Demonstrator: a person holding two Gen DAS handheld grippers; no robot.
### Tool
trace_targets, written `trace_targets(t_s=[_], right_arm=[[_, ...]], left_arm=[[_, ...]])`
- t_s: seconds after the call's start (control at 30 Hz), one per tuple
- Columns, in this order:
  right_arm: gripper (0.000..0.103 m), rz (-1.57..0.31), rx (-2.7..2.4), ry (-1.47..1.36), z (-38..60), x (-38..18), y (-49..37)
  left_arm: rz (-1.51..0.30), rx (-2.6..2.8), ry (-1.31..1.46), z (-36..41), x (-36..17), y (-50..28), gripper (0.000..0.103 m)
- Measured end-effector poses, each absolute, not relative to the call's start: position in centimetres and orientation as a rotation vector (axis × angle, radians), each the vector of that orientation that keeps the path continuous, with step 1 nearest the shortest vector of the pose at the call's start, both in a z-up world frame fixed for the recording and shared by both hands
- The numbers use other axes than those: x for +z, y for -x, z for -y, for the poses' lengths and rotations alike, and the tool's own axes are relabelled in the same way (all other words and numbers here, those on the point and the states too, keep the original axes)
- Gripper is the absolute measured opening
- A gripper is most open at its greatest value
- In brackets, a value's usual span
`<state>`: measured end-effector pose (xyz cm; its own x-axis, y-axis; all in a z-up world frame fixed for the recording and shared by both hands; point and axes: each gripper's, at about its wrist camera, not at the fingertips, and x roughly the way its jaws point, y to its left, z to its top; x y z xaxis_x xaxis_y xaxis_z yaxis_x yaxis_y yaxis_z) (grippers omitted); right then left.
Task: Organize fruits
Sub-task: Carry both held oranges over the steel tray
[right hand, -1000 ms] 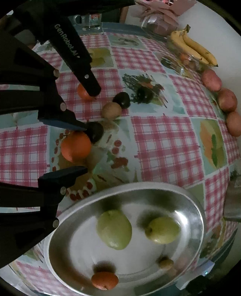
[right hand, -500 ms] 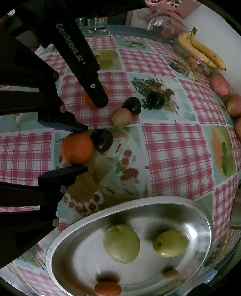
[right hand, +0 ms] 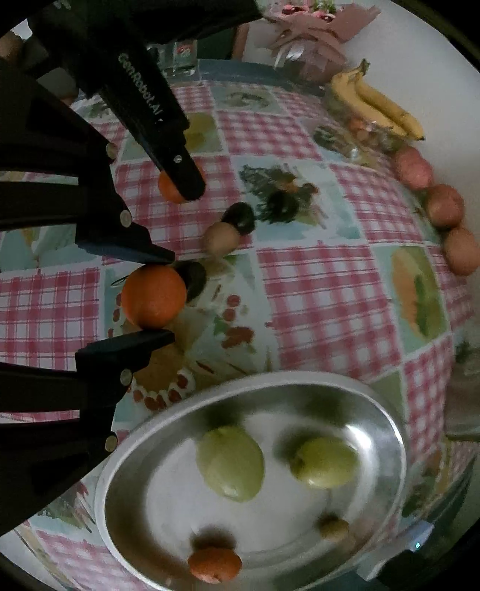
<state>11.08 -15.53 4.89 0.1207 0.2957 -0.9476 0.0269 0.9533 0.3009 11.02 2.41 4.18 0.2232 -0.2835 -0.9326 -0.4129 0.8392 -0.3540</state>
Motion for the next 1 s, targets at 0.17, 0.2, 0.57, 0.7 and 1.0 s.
trace_targets(t_s=[0.17,0.2,0.57,0.7,1.0], right_arm=[[0.037,-1.37,0.14,-0.268,17.0,7.0,-11.3],[0.037,-1.358,0.125,-0.266,17.3,7.3,-11.4],[0.037,-1.295,0.031,-0.346,21.1,8.6,-11.7],[0.037,-1.276,-0.029,-0.396,23.4,8.6,-11.6],[0.037,-1.218,-0.161,-0.484,28.6,9.5,-11.1]], left_arm=[[-1.318,0.103,0.62,-3.3,6.0,-10.9,0.04],[-1.31,0.103,0.62,-3.4,6.3,-10.8,0.04],[-1.249,0.119,0.632,-3.9,8.3,-10.4,0.04],[-1.247,0.119,0.621,-3.3,8.4,-10.5,0.04],[-1.256,0.066,0.528,0.8,9.1,-11.1,0.04]])
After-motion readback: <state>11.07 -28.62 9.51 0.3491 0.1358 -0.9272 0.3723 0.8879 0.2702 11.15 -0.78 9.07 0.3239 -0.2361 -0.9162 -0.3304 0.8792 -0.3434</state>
